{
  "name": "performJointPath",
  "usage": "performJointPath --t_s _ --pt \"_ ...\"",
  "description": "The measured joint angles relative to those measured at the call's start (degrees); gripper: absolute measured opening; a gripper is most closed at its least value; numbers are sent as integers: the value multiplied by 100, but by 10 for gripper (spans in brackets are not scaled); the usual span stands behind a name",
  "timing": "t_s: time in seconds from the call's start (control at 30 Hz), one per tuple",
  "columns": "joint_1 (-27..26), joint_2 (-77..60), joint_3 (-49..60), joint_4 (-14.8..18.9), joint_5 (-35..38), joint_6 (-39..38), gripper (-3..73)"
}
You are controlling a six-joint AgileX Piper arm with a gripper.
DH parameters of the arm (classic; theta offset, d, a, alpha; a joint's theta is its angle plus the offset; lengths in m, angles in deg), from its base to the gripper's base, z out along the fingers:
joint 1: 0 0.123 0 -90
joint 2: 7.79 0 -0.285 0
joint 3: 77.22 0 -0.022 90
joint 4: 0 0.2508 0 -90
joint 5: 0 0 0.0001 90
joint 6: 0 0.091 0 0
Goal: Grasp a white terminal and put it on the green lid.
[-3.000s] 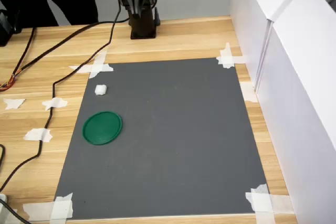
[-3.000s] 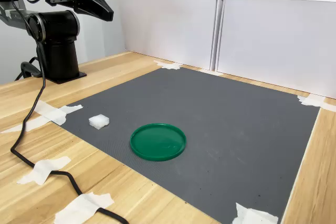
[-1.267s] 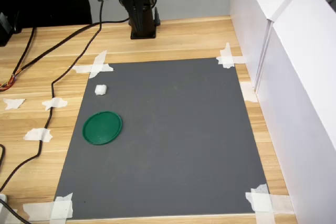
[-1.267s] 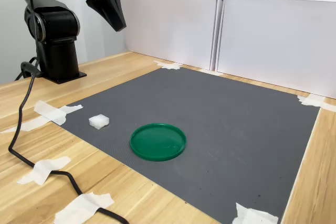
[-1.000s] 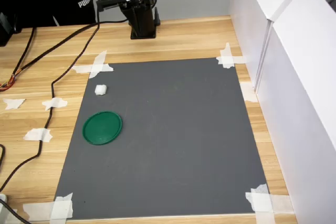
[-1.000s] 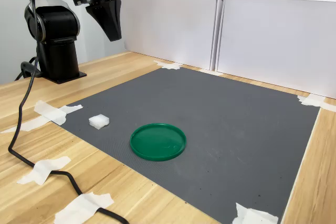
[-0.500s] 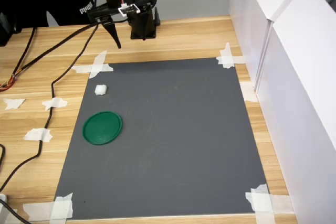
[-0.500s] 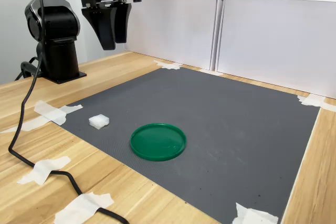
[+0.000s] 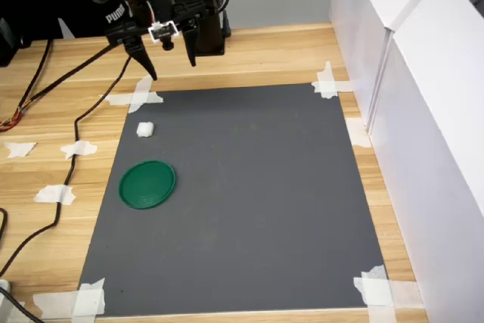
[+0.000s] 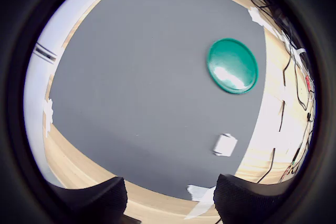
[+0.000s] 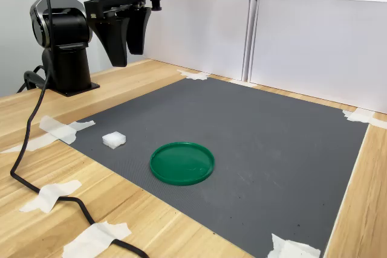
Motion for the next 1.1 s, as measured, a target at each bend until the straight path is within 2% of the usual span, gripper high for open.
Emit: performJointPath --t_s 0.13,0.47,0.77,0.97,1.1 --pt "-260 5 -32 -66 -107 -393 705" --pt "-344 608 -47 -735 -765 -829 701" --pt "-360 1158 -55 -792 -1230 -973 700" --pt "-763 1414 -58 -711 -1514 -1171 700" --pt "-820 1433 -35 -590 -1527 -1479 700"
